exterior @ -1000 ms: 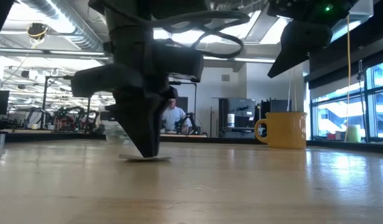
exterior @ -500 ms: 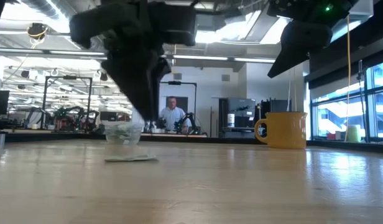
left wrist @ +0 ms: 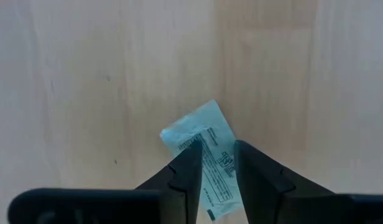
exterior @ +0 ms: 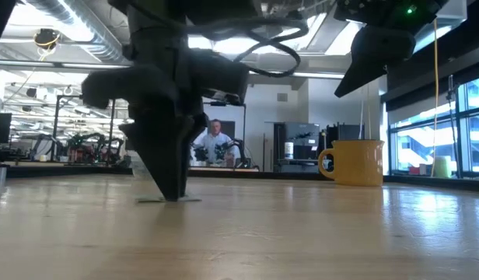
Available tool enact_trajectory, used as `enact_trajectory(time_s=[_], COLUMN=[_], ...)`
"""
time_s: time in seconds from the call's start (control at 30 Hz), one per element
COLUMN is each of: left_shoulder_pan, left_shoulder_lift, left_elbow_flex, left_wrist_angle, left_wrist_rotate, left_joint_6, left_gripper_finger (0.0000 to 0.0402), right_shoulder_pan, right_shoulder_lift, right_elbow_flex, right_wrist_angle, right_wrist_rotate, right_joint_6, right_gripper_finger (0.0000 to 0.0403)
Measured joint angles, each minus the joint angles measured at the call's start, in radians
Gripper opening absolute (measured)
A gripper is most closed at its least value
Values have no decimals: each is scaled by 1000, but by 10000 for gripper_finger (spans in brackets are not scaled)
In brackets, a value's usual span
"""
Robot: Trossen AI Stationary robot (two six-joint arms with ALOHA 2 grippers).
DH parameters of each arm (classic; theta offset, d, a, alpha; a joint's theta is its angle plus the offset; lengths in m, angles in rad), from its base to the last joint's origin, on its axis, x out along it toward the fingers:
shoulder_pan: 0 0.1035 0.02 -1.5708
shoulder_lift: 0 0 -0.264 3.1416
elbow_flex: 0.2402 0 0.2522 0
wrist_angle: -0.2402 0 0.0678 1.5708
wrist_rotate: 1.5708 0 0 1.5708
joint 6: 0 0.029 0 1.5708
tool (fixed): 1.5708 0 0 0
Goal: Pick and place Stevia / Truvia into bins
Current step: Put the stevia packet into the transparent container
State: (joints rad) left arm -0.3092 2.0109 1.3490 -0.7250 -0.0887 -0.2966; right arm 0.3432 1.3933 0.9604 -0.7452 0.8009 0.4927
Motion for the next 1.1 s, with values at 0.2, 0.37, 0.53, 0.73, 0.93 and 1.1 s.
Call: enact_trajectory(time_s=[0.2, 0.37, 0.53, 0.73, 0.93, 1.1], left_shoulder_pan=[12, 12, 12, 11, 25, 95], left_shoulder_lift=[14, 15, 11, -33, -180, -330], left_elbow_flex=[3, 3, 1, -6, -3, -2], left_wrist_angle=[0, -2, -4, -34, -165, -347], left_wrist_rotate=[13, 10, 8, 19, -98, -318], left_joint_6=[2, 3, 4, 19, 23, -39], left_gripper_finger=[79, 63, 35, 4, 4, 5], right_shoulder_pan=[0, 0, 0, 0, 0, 0], right_shoulder_lift=[0, 0, 0, 0, 0, 0], right_elbow_flex=[0, 0, 0, 0, 0, 0], right_wrist_angle=[0, 0, 0, 0, -2, -9], right_wrist_rotate=[0, 0, 0, 0, 0, 0], right_joint_6=[0, 0, 0, -2, -3, -3], right_gripper_finger=[115, 115, 115, 115, 115, 115])
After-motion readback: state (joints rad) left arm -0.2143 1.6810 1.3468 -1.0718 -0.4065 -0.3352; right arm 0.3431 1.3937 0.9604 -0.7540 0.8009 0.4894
